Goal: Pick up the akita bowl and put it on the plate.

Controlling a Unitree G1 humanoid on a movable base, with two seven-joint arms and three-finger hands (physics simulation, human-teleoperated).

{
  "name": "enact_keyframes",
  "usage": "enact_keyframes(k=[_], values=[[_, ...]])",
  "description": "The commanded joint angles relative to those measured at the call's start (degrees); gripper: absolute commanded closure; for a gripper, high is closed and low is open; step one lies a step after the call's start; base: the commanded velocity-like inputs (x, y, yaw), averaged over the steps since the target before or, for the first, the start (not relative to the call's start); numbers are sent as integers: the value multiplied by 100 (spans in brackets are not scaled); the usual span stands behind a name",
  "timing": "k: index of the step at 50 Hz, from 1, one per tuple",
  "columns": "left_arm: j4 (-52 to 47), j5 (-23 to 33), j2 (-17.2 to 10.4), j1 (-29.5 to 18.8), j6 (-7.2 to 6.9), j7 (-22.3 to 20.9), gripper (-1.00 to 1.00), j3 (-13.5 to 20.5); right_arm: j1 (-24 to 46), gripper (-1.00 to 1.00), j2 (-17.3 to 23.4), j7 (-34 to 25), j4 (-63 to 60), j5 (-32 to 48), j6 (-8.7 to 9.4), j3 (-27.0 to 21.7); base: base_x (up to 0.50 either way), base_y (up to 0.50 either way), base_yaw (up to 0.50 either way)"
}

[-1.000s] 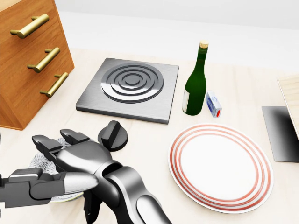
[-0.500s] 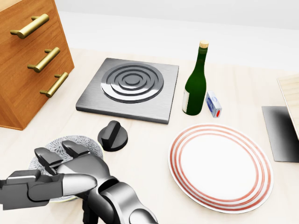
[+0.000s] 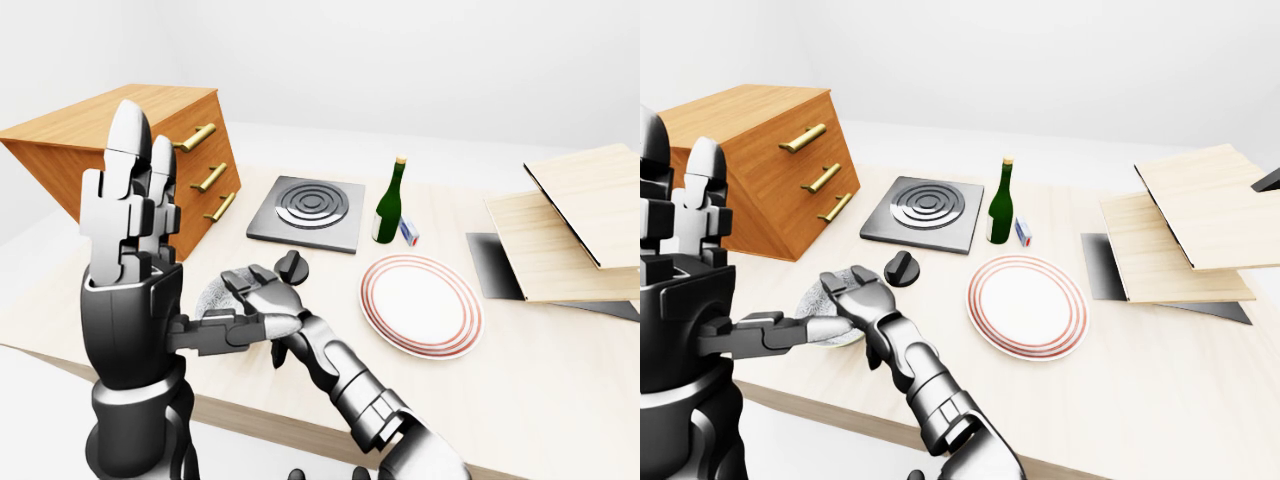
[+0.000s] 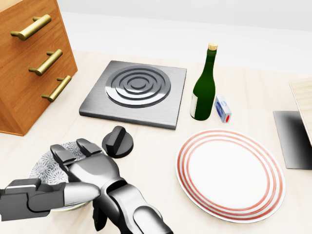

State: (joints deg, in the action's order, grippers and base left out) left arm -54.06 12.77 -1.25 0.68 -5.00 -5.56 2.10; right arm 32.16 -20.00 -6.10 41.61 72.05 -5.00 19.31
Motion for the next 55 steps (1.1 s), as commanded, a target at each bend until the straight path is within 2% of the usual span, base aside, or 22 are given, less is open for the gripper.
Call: enact_keyframes(k=[1,21,24,25,26,33,37,39,42,43,44,45,49,51,55], values=[[-24,12,-1,27,0,-9,-92,11,264,-100,0,436,413,0,0,-80,0,0,0],[-154,-16,-7,13,0,-45,-92,96,284,-100,0,1166,1326,143,0,-44,0,0,0],[-170,-26,-7,5,0,-45,-92,105,243,-100,0,847,1468,224,0,-2,0,0,0],[-161,-21,-8,16,0,-41,-92,98,260,-100,0,942,1466,264,0,-2,0,0,0],[-154,-31,-6,21,0,-41,-92,105,230,-100,0,745,1420,251,0,-12,0,0,0],[-165,-77,-5,44,0,-44,-92,156,20,-100,0,372,1100,385,0,114,0,0,0],[-187,-51,-20,18,0,-48,-92,129,-272,-100,0,-166,628,357,0,217,0,0,0],[-204,-51,-21,17,0,-55,-91,141,-256,-100,0,-210,619,337,0,219,0,0,0],[-225,-42,-23,9,0,-61,-92,140,-121,-100,0,26,723,297,0,151,0,0,0],[-217,-42,-20,12,0,-60,-92,133,-64,-91,0,54,755,285,0,132,0,0,0],[-192,-40,-17,30,0,-56,-92,124,-14,-15,0,185,785,259,0,103,0,0,0],[-161,-54,-6,58,0,-52,-92,119,207,100,0,520,965,296,0,23,0,0,0],[-152,-34,-11,52,0,-63,-92,65,606,100,0,1078,1260,241,0,-118,0,0,0],[-156,-25,-16,51,0,-80,-92,39,541,100,0,927,1186,164,0,-139,0,0,0],[-179,-7,-17,90,0,-135,-92,-12,541,100,0,1037,1070,152,0,-115,0,0,0]])
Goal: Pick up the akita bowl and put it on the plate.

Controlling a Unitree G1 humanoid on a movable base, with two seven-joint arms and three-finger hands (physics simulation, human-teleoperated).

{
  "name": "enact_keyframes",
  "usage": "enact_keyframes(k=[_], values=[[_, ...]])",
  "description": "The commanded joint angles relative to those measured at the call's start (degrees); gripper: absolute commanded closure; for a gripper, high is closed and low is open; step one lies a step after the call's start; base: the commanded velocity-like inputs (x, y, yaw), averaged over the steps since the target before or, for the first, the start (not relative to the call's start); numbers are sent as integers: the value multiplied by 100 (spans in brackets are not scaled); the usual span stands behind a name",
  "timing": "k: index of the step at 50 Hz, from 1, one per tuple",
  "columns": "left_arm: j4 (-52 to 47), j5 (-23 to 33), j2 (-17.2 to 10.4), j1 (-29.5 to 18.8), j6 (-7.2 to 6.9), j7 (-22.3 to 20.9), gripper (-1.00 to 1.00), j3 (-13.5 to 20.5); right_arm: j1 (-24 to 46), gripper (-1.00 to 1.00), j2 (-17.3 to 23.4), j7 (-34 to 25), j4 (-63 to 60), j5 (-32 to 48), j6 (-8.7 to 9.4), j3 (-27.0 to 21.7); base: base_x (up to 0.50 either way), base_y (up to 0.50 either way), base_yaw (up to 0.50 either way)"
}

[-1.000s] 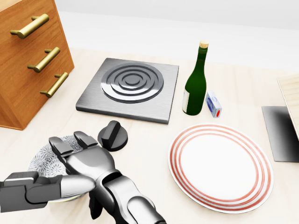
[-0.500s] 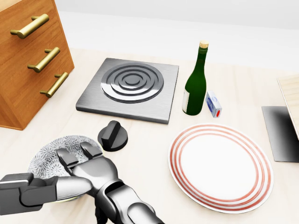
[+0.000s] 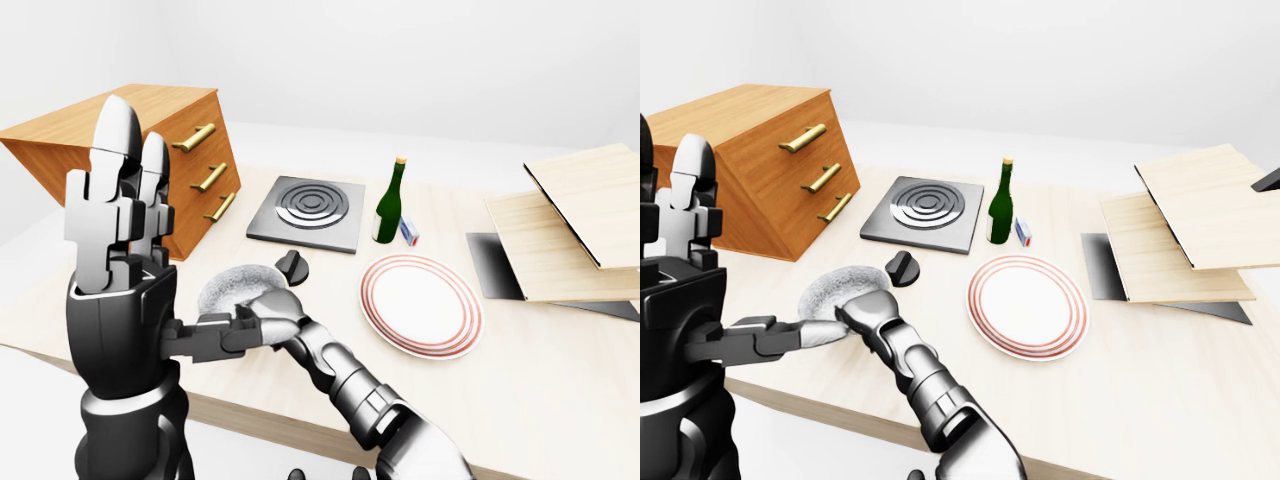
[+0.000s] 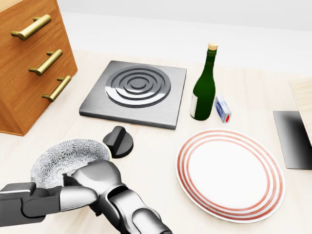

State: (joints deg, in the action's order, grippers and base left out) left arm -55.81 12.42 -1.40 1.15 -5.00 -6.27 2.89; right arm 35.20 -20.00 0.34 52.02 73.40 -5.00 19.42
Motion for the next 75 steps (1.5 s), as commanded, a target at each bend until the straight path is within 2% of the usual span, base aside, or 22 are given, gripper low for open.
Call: enact_keyframes(k=[1,9,10,15,17,19,21,22,26,31,36,37,39,40,41,44,45,51,55,58,68,75], values=[[-40,38,-10,38,0,-90,-92,-117,315,100,0,591,98,25,0,-146,0,0,0],[-105,10,14,75,0,-156,-92,-112,518,100,0,704,166,-156,0,-250,0,0,0],[-82,10,16,93,0,-158,-92,-140,463,100,0,539,94,-239,0,-276,0,0,0],[-89,29,9,53,0,-159,-92,-127,295,100,0,437,-229,-238,0,-185,0,0,0],[-56,21,12,64,0,-157,-92,-107,86,100,0,160,-611,-253,0,-128,0,0,0],[19,6,27,82,0,-134,-92,-107,-406,100,0,-246,-1492,-130,0,141,0,0,0],[54,11,26,72,0,-124,-92,-124,-876,100,0,-810,-2256,-194,0,276,0,0,0],[72,15,24,71,0,-117,-93,-125,-1213,100,0,-1277,-2916,-282,0,409,0,0,0],[180,2,30,91,0,-84,-92,-122,-1712,100,0,-2206,-4203,-593,0,728,0,0,0],[141,-4,26,76,0,-90,-92,-106,-1735,100,0,-2797,-4914,-931,0,820,0,0,0],[82,14,13,66,0,-107,-92,-113,-1455,100,156,-3201,-5244,-1314,0,502,0,0,0],[71,-3,20,70,0,-109,-92,-95,-1260,100,282,-3268,-5237,-1459,0,250,0,0,0],[95,10,17,73,0,-103,-92,-102,-1116,100,486,-3391,-5217,-1604,0,63,0,0,0],[97,4,22,72,0,-104,-92,-109,-1139,100,585,-3650,-5315,-1759,0,-51,0,0,0],[150,2,23,65,0,-94,-92,-115,-1032,100,880,-3532,-5333,-1887,0,-264,0,0,0],[91,8,15,49,0,-104,-92,-118,-1088,100,1178,-3959,-5618,-2299,0,-506,0,0,0],[62,8,14,45,0,-109,-92,-109,-1153,100,1450,-3986,-5676,-2444,0,-652,0,0,0],[32,9,22,80,0,-109,-92,-122,-1129,100,1960,-3964,-5322,-2821,0,-1049,0,0,0],[-18,-20,13,68,0,-130,-92,-38,-1201,100,2119,-3744,-5040,-2793,0,-1156,0,0,0],[5,-11,16,96,0,-113,-92,-66,-1439,100,2139,-3941,-5264,-2894,0,-1160,0,0,0],[86,-68,23,115,0,-106,-92,5,-2023,100,2494,-4034,-5819,-3106,0,-1388,0,0,0],[62,-64,20,114,0,-95,-92,-3,-2107,100,2676,-4034,-6130,-3389,0,-1640,0,0,0]])
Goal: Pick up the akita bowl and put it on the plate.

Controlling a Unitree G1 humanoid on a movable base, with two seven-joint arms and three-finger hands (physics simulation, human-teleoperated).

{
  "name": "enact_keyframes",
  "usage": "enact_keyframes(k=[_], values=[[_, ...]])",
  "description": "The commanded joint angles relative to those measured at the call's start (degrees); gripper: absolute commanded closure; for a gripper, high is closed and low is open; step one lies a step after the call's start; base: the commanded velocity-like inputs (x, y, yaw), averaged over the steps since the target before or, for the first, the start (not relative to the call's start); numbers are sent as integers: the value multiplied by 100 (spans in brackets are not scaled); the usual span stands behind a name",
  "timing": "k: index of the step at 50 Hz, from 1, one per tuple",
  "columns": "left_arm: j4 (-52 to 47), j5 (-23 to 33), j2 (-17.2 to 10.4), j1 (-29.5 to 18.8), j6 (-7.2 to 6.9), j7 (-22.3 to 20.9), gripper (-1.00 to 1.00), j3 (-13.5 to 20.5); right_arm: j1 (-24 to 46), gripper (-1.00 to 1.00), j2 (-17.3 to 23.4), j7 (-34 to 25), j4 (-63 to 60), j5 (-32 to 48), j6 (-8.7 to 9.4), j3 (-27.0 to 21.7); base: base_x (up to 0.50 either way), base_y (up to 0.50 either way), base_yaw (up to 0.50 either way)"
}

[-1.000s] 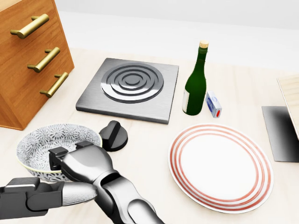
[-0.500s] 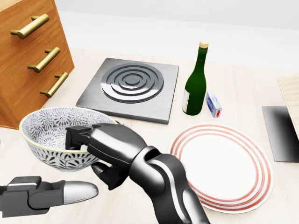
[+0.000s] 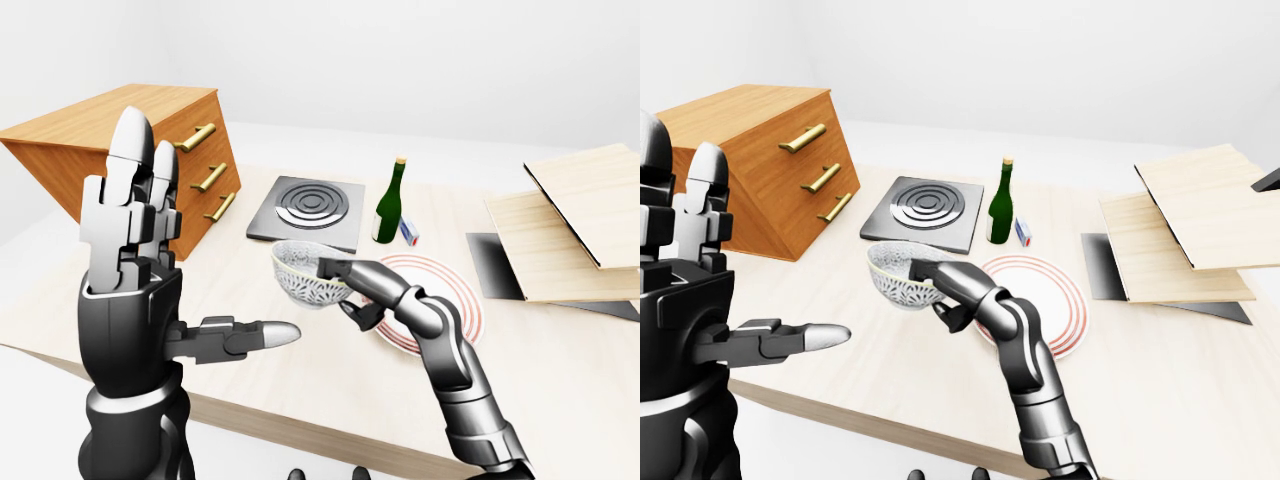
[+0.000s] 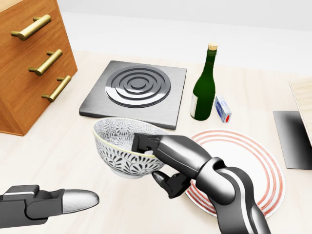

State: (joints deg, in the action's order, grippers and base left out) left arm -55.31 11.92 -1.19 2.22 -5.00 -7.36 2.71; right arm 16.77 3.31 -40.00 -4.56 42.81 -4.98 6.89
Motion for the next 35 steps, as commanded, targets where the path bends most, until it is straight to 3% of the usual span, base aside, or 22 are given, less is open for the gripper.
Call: enact_keyframes(k=[1,14,35], values=[[10,-6,1,7,0,17,-92,0,-279,100,421,0,-425,-358,-2,-446,0,0,0],[39,-19,7,28,0,33,-92,-14,80,100,824,0,-448,-668,-2,-932,0,0,0],[12,-29,13,45,0,41,-92,-4,-114,100,1325,0,218,-492,-2,-1390,0,0,0]])
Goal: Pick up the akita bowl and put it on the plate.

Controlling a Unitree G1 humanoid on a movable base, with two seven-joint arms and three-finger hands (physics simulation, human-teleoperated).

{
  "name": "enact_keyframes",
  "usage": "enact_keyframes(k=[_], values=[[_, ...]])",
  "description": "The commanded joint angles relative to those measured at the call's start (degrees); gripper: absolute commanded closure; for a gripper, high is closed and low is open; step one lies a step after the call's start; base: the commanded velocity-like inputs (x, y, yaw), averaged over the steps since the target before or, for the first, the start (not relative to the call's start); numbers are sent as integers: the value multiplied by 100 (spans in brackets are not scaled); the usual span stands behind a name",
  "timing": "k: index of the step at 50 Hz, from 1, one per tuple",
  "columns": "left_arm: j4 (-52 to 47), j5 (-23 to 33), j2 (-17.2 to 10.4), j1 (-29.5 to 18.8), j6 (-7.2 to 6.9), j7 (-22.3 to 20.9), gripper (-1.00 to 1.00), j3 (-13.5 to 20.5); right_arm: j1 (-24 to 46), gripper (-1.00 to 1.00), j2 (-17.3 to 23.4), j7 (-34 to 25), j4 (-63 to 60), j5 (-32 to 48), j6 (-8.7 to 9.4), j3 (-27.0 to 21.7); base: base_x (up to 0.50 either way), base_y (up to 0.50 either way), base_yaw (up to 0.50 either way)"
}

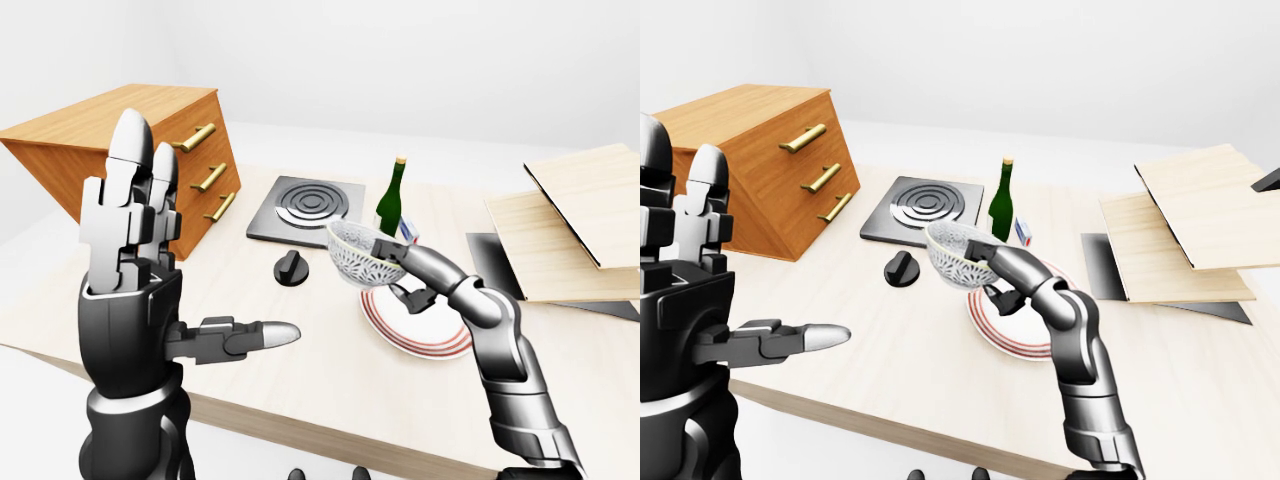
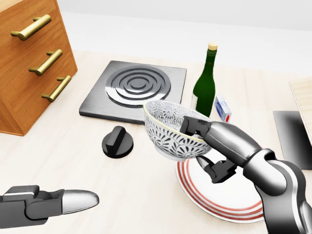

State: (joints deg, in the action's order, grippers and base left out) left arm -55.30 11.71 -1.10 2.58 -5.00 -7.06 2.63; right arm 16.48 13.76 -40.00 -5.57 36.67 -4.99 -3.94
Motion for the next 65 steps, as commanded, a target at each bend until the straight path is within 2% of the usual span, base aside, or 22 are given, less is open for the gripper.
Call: enact_keyframes(k=[1,14,17,25,35,40,46,52,58,59,60,61,65], values=[[12,-16,5,5,0,11,-92,6,-113,100,312,0,369,144,-1,-341,0,0,0],[-101,34,-12,-20,0,-8,-92,-6,-124,100,767,0,1107,474,-1,-689,0,0,0],[-91,35,-3,-19,0,-5,-92,-13,33,100,963,239,1523,709,-1,-752,0,0,0],[-77,20,-3,-40,0,-1,-92,-8,394,100,1269,304,1831,721,-1,-827,0,0,0],[-85,-1,2,-18,0,7,-92,10,289,100,1247,71,1533,513,-1,-893,0,0,0],[-121,9,0,-29,0,3,-92,2,177,100,1235,214,1645,677,-1,-894,0,0,0],[-156,32,-3,-30,0,2,-92,2,-38,100,1102,0,1327,521,-1,-888,0,0,0],[-147,36,3,-28,0,11,-92,-24,-97,100,1052,0,1300,566,-1,-882,0,0,0],[-187,49,-1,-21,0,7,-91,-17,-42,100,1045,295,1613,827,-1,-828,0,0,0],[-165,54,2,-21,0,14,-92,-28,18,23,1070,420,1739,915,-1,-815,0,0,0],[-151,54,4,-20,0,18,-92,-32,52,-76,1091,485,1798,968,-1,-805,0,0,0],[-151,55,3,-24,0,17,-92,-32,100,-100,1116,502,1860,975,-1,-797,0,0,0],[-151,55,2,-23,0,18,-93,-30,101,-100,1171,450,1848,935,-1,-793,0,0,0]])
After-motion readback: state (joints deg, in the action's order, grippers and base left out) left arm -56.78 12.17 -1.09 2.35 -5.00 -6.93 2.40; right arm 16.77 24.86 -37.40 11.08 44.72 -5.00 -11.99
